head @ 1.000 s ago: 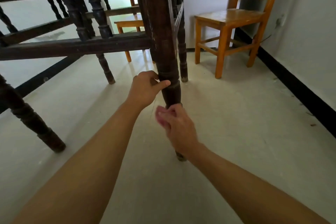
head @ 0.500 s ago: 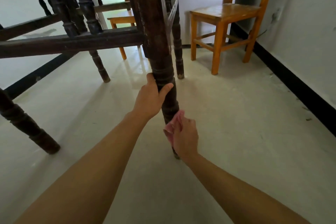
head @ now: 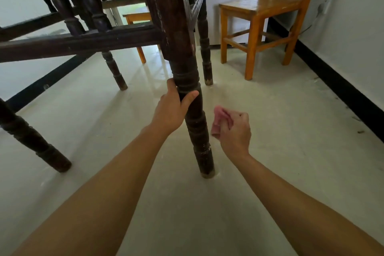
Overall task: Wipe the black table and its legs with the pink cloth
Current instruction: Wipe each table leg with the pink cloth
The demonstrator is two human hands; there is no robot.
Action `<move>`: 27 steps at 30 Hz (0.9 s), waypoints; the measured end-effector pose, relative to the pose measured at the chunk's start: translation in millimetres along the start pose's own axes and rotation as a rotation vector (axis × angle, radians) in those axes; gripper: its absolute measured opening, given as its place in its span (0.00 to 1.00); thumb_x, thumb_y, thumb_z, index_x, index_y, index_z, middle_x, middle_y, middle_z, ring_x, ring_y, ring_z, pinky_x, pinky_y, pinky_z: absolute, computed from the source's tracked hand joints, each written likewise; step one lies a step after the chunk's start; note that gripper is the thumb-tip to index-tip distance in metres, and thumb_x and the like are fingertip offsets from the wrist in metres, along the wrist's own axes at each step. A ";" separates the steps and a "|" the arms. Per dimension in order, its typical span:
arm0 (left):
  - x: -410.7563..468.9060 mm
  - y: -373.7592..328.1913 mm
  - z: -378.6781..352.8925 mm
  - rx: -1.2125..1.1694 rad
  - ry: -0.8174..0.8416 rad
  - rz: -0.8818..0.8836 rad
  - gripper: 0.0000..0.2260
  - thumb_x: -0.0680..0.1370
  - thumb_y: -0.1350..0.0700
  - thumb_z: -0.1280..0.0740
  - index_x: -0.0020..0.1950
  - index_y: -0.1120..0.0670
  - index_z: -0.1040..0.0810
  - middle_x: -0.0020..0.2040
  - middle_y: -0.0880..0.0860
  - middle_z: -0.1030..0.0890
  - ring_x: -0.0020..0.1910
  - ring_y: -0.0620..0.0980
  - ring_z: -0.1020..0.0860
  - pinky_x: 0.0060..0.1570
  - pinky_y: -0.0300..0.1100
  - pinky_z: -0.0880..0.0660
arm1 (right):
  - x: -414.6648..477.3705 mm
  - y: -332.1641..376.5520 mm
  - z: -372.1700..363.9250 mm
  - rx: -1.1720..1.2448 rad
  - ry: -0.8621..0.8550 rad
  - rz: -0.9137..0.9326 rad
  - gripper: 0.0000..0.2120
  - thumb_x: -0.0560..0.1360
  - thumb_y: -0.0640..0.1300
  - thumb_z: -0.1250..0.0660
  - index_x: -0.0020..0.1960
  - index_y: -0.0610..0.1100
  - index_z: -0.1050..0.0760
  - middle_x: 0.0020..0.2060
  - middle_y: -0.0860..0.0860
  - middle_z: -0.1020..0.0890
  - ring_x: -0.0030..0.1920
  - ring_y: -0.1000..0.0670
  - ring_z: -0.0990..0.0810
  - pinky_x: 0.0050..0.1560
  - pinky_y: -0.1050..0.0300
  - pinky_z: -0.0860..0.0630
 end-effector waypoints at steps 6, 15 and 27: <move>1.7 2.2 1.8 -0.016 0.033 0.008 0.24 0.79 0.46 0.37 0.70 0.54 0.40 0.65 0.55 0.25 0.60 0.56 0.25 0.52 0.44 0.31 | -67.9 -7.1 -47.4 -0.217 0.298 0.319 0.12 0.77 0.44 0.32 0.60 0.50 0.23 0.54 0.51 0.27 0.43 0.52 0.22 0.46 0.57 0.19; -3.3 9.7 -9.4 -0.023 0.042 0.004 0.31 0.76 0.49 0.30 0.73 0.52 0.42 0.66 0.53 0.26 0.63 0.54 0.25 0.57 0.45 0.29 | -20.9 -35.0 -20.4 -0.057 0.129 0.015 0.05 0.79 0.46 0.36 0.53 0.49 0.24 0.49 0.53 0.27 0.42 0.54 0.22 0.44 0.51 0.18; -3.3 12.9 -16.5 -0.026 0.036 0.022 0.32 0.75 0.49 0.30 0.72 0.52 0.43 0.67 0.53 0.27 0.64 0.55 0.26 0.58 0.47 0.28 | -112.8 -57.1 -66.8 -0.053 0.455 -0.126 0.04 0.79 0.45 0.35 0.54 0.48 0.24 0.46 0.51 0.20 0.42 0.52 0.19 0.48 0.53 0.18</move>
Point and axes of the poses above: each hand's wrist, its own x-axis towards the middle knuckle, its own z-axis out of the back of the hand, y = z × x, the point moved 3 cm from there along x, towards the middle knuckle
